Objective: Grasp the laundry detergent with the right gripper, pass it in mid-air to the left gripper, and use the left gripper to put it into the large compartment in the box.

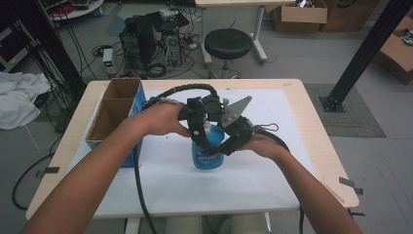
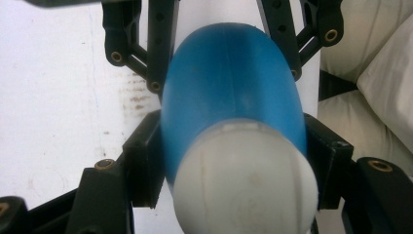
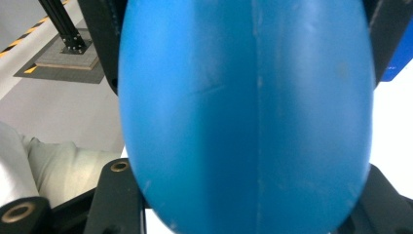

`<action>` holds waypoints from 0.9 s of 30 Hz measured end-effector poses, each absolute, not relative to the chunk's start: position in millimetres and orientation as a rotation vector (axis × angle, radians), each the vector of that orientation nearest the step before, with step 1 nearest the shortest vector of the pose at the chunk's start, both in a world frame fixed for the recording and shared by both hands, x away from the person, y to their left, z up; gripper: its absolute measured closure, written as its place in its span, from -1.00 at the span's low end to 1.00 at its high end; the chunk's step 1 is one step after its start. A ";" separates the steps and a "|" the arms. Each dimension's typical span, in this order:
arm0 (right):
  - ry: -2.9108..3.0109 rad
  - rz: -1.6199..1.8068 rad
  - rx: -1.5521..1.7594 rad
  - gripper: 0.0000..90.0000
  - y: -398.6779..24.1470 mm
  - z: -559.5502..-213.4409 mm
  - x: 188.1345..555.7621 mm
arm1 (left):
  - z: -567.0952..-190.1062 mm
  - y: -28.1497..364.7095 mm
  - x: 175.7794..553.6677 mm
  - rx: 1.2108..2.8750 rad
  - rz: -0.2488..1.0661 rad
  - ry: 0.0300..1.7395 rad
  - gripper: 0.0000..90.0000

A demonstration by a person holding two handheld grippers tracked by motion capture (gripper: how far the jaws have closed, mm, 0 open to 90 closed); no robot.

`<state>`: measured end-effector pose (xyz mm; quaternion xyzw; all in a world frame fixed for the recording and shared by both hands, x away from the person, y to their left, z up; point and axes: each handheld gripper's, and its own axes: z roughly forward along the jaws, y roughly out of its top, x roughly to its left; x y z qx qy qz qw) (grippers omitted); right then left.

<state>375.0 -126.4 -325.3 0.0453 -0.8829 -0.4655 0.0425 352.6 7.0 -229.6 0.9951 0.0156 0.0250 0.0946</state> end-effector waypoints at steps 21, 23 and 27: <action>-2.725 -1.406 0.049 -0.59 -138.0 -327.9 370.3 | -225.0 8.1 350.6 2.983 0.085 0.065 -0.16; -2.727 -1.403 0.042 -0.59 -140.6 -328.0 369.9 | -225.4 8.8 350.5 2.985 0.081 0.073 -0.16; -2.742 -1.382 -0.017 -0.60 -154.8 -326.9 370.3 | -223.2 14.7 351.9 2.988 0.084 0.106 -0.16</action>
